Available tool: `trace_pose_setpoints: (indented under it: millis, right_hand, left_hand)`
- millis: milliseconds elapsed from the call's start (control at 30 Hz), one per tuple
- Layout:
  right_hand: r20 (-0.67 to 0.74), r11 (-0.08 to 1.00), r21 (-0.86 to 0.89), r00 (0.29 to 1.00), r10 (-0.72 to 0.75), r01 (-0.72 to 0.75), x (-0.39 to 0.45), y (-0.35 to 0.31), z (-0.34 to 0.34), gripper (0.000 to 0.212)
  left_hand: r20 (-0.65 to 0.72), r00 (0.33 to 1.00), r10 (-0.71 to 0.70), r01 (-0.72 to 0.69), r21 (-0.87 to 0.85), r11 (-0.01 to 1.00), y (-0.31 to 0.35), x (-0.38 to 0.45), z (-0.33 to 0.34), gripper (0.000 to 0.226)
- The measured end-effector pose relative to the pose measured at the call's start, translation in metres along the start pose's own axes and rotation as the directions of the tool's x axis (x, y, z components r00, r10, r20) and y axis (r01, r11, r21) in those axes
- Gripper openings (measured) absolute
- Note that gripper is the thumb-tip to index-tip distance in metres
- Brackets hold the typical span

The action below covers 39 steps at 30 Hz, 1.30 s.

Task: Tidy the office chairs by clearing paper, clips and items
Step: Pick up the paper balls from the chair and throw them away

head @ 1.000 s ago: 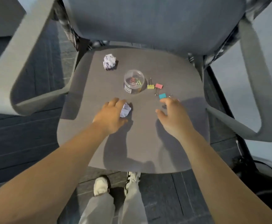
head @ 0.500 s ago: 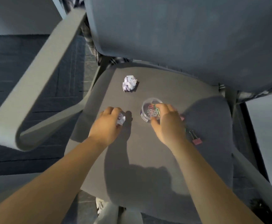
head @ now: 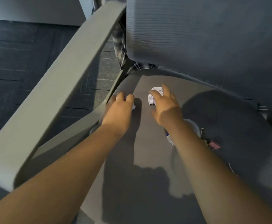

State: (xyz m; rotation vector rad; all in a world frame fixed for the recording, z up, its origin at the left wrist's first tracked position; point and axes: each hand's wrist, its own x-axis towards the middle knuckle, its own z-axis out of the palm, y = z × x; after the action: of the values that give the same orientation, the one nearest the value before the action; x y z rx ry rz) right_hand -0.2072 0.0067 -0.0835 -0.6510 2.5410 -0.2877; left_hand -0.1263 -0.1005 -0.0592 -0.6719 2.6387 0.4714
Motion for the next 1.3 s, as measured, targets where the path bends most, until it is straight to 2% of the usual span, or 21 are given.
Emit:
trace_pose_setpoints:
  millis: [167,300,467,633,833,1000,1167,1300]
  right_hand:
    - [-0.096,1.0,-0.02,0.995,0.001,-0.003,0.005,-0.005,-0.005,0.037]
    - [-0.185,0.999,0.049,0.983,0.003,0.006,-0.019,-0.009,-0.036,0.028]
    - [-0.228,1.0,0.007,0.974,-0.007,0.009,-0.072,-0.013,-0.093,0.025]
    - [-0.265,0.996,-0.007,0.96,-0.085,0.086,-0.134,-0.024,-0.128,0.026]
    - [-0.208,0.962,-0.01,0.94,-0.27,0.274,-0.207,-0.045,-0.147,0.026]
    - [-0.123,0.893,-0.013,0.885,-0.448,0.45,-0.266,-0.083,-0.139,0.024]
    - [-0.05,0.769,-0.051,0.768,-0.639,0.637,-0.324,-0.154,-0.113,0.023]
    - [0.04,0.629,-0.082,0.633,-0.773,0.773,-0.376,-0.21,-0.08,0.022]
  left_hand:
    - [-0.013,1.0,-0.002,0.001,-0.055,0.998,-0.002,-0.001,0.0,0.037]
    - [-0.046,0.998,0.045,-0.047,-0.05,0.998,0.004,-0.018,-0.018,0.043]
    - [-0.1,0.991,0.092,-0.099,-0.07,0.993,0.022,-0.061,-0.056,0.042]
    - [-0.157,0.985,0.077,-0.095,-0.112,0.989,0.034,-0.126,-0.09,0.045]
    - [-0.267,0.958,-0.109,0.053,-0.211,0.976,0.032,-0.226,-0.107,0.042]
    - [-0.354,0.896,-0.269,0.168,-0.289,0.942,0.004,-0.318,-0.115,0.041]
    - [-0.396,0.78,-0.485,0.322,-0.41,0.853,-0.035,-0.412,-0.108,0.045]
    - [-0.403,0.647,-0.647,0.432,-0.505,0.747,-0.071,-0.492,-0.09,0.042]
